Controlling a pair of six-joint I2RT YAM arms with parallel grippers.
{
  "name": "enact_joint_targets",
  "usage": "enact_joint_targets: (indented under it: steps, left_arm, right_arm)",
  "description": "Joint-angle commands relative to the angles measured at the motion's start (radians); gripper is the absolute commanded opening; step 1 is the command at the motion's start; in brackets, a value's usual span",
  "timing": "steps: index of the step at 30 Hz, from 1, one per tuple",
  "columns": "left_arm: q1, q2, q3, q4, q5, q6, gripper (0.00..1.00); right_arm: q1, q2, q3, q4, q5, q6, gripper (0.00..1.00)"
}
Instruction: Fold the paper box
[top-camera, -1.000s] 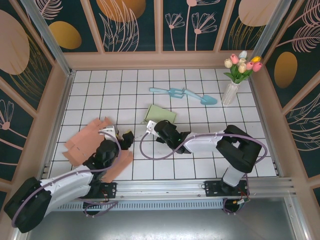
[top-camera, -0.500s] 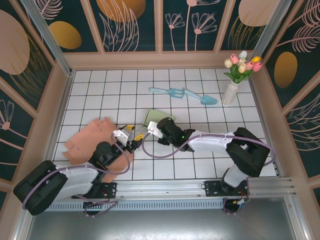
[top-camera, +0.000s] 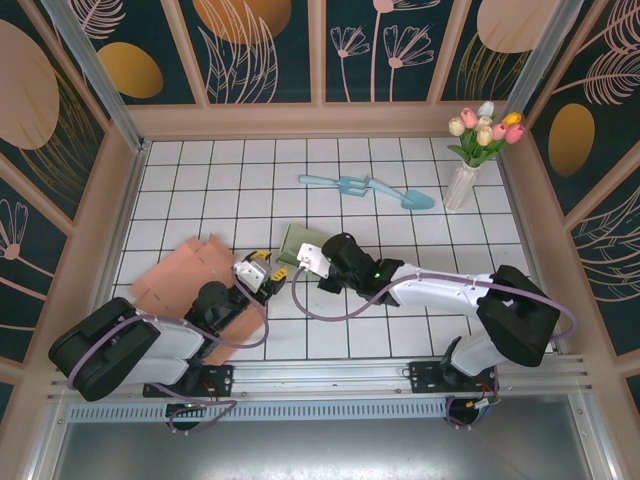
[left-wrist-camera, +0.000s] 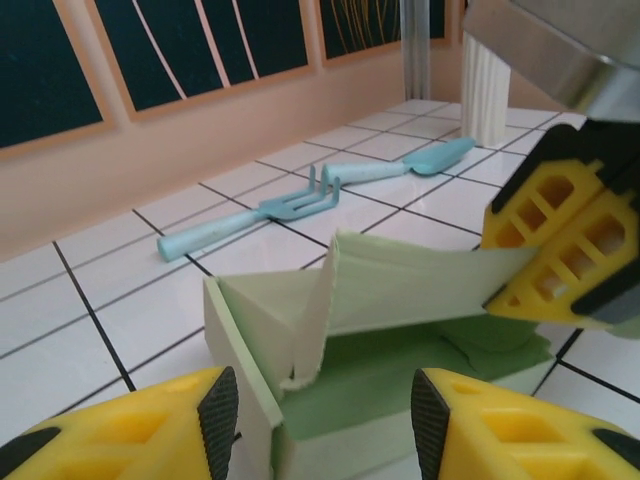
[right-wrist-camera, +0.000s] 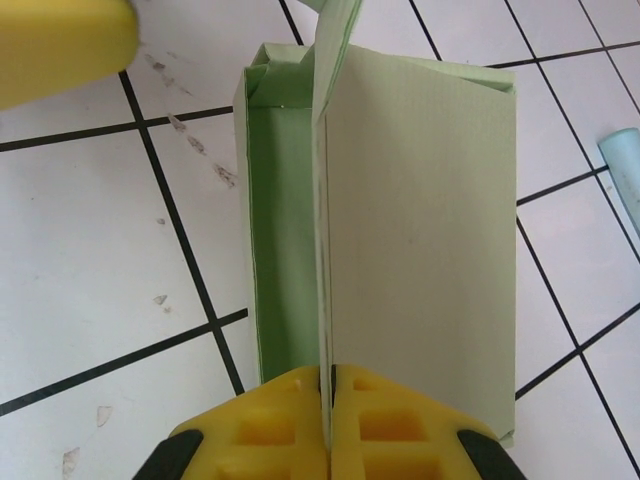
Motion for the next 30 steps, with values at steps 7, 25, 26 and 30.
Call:
enact_joint_targets:
  steps: [7,25,26,30]
  left_arm:
    - [0.001,0.081,0.050,0.115,-0.049,0.067,0.38]
    - [-0.021,0.033,0.099,0.027,-0.333,-0.238,0.00]
    - [-0.021,0.034,0.105,0.026,-0.341,-0.264,0.00]
    - [-0.022,0.043,0.121,0.005,-0.363,-0.353,0.00]
  right_arm:
    - [-0.005,-0.021,-0.017,-0.027,-0.057,0.010,0.06]
    - [-0.011,-0.009,-0.026,0.075,0.013,0.106,0.06]
    - [-0.011,-0.010,-0.027,0.079,0.016,0.109,0.06]
    - [-0.013,-0.009,-0.032,0.093,0.037,0.122,0.06]
